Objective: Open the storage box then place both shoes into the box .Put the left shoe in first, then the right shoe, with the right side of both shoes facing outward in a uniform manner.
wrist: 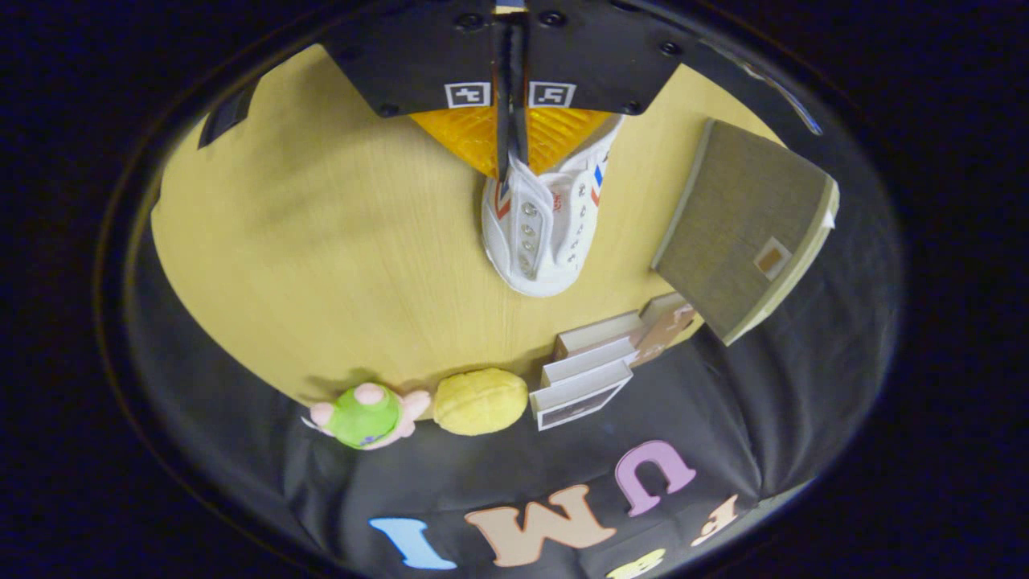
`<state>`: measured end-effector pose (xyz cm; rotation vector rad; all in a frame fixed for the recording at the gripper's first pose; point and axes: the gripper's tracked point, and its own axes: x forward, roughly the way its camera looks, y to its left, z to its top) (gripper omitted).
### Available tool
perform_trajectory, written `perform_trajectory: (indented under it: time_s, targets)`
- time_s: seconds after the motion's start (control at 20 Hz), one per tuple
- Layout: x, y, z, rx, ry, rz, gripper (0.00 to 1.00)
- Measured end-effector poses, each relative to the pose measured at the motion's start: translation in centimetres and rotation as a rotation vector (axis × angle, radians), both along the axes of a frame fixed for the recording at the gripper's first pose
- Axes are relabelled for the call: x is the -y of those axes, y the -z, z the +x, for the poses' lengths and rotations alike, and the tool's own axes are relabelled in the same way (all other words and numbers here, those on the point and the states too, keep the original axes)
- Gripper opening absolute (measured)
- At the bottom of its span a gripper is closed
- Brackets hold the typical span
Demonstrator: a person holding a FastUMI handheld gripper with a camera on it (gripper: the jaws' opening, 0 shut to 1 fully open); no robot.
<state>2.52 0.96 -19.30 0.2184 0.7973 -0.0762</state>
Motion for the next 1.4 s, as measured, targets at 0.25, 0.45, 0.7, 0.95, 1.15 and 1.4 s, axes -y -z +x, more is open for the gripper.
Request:
perform_trajectory:
  time_s: [0.25,0.45,0.7,0.95,1.15,1.4]
  targets:
    - [0.4,0.4,-0.9,-0.027,0.041,0.132,0.03]
    - [-1.0,-0.8,-0.6,0.015,0.007,0.192,0.03]
    - [-2.6,-2.5,-0.7,0.05,0.014,0.397,0.04]
    - [-5.0,-5.8,-0.8,0.113,0.029,0.606,0.03]
    - [-7.8,-10.4,-0.3,0.175,-0.007,0.692,0.03]
    - [-12.9,-14.7,1.1,0.204,-0.083,0.746,0.03]
